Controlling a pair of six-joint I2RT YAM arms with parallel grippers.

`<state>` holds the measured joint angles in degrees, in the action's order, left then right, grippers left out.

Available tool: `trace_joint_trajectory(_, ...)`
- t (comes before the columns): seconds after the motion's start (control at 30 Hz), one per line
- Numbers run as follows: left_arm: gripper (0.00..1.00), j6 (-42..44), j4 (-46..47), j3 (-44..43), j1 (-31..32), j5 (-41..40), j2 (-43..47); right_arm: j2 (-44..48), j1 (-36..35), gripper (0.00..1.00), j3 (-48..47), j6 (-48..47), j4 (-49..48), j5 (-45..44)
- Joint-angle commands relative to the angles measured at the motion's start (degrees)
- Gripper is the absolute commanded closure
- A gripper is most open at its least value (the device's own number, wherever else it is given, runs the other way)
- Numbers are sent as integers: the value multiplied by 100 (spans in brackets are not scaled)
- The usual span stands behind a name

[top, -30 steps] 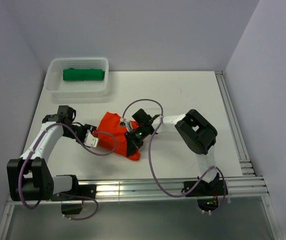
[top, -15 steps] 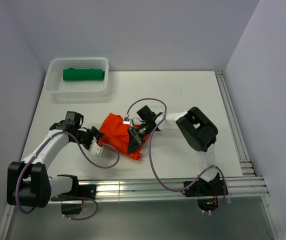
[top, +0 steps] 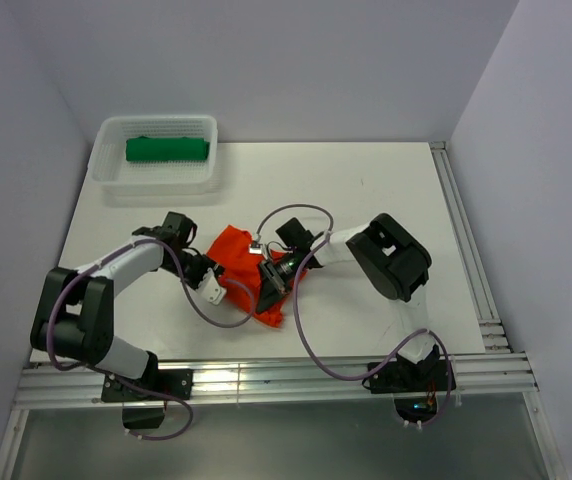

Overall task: Roll the t-shirts
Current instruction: Roll the tshirt

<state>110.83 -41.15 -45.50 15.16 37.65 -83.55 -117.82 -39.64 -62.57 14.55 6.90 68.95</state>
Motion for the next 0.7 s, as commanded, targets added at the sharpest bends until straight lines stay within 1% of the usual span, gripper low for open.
trace_joint_trajectory(0.0, 59, -105, -403, -434, 66, -327, -293, 84, 44, 100, 244, 337, -513, 40)
trace_joint_trajectory(0.03, 59, -131, -403, -477, 92, -389, -389, 84, 44, 100, 280, 364, -575, 31)
trace_joint_trajectory(0.13, 67, -158, -595, -679, 198, -530, -618, 119, 53, 100, 368, 382, -663, -109)
trace_joint_trajectory(0.17, 78, -158, -779, -793, 250, -583, -706, 136, 53, 100, 377, 339, -602, -249)
trace_joint_trajectory(0.23, 87, -166, -1122, -1231, 312, -767, -1038, 250, 53, 100, 412, 294, -619, -416)
trace_joint_trajectory(0.27, 92, -201, -1472, -1373, 365, -811, -1154, 294, 53, 95, 447, 268, -550, -548)
trace_joint_trajectory(0.33, 97, -272, -1685, -1689, 409, -890, -1400, 487, 61, 89, 508, 215, -575, -856)
trace_joint_trajectory(0.37, 100, -281, -1808, -1743, 426, -908, -1453, 566, 61, 82, 596, 224, -628, -961)
trace_joint_trajectory(0.43, 100, -263, -1897, -1840, 427, -987, -1550, 794, 79, 76, 727, 268, -672, -1120)
trace_joint_trajectory(0.47, 100, -263, -1949, -1884, 435, -1031, -1603, 865, 79, 71, 841, 285, -907, -1181)
trace_joint_trajectory(0.53, 100, -246, -2353, -2138, 444, -1040, -1856, 1119, 105, 67, 1000, 312, -988, -1357)
trace_joint_trajectory(0.57, 100, -280, -2493, -2243, 444, -979, -1936, 1199, 105, 63, 1044, 329, -1067, -1419)
trace_joint_trajectory(0.67, 100, -307, -2820, -2481, 444, -970, -2148, 1533, 193, 59, 1264, 400, -1243, -1594)
